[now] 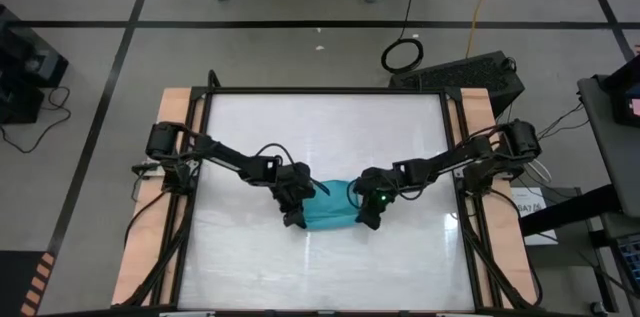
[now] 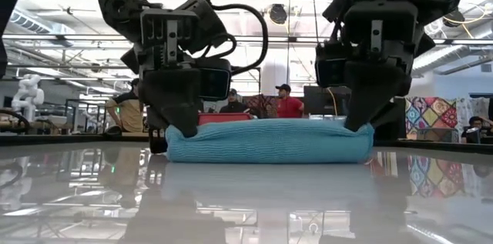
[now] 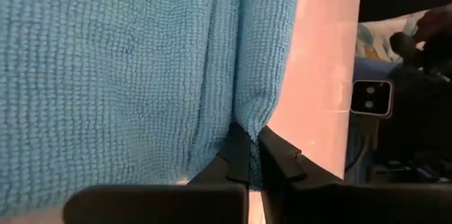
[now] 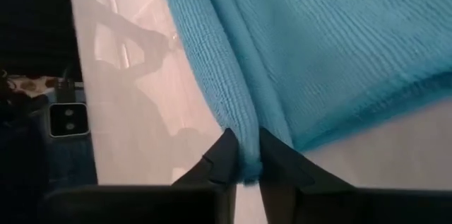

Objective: Roll towel
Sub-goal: Roll the light blue towel

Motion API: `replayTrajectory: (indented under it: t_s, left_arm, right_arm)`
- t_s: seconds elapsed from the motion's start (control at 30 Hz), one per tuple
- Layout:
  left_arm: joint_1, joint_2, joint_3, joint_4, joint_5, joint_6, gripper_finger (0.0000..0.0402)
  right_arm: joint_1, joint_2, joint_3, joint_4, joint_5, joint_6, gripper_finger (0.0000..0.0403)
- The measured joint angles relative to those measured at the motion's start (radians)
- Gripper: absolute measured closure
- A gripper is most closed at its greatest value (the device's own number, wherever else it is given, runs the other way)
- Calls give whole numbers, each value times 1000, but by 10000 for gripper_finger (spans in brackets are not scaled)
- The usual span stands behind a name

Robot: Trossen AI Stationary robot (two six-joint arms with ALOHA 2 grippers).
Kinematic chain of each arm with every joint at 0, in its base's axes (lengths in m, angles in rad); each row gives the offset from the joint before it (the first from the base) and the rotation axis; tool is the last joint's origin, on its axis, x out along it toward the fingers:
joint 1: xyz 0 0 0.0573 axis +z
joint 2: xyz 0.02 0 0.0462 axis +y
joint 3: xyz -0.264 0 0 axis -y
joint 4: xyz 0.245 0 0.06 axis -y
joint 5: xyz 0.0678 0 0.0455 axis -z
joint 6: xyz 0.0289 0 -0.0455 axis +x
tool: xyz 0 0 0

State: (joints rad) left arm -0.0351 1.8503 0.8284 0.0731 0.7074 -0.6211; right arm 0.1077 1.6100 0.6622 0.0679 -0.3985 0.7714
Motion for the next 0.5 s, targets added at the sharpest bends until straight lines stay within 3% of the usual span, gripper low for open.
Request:
replayTrajectory:
  t_s: [0.2,0.4,0.5]
  left_arm:
    - [14,0,-3,-15,26,-30,388]
    - [22,2,-4,-11,39,-54,386]
    - [22,2,-5,-7,41,-55,386]
  right_arm:
    - [-2,2,-6,-75,26,-54,302]
    - [18,-32,-5,-50,39,-233,229]
    - [65,-77,-3,-36,105,-332,211]
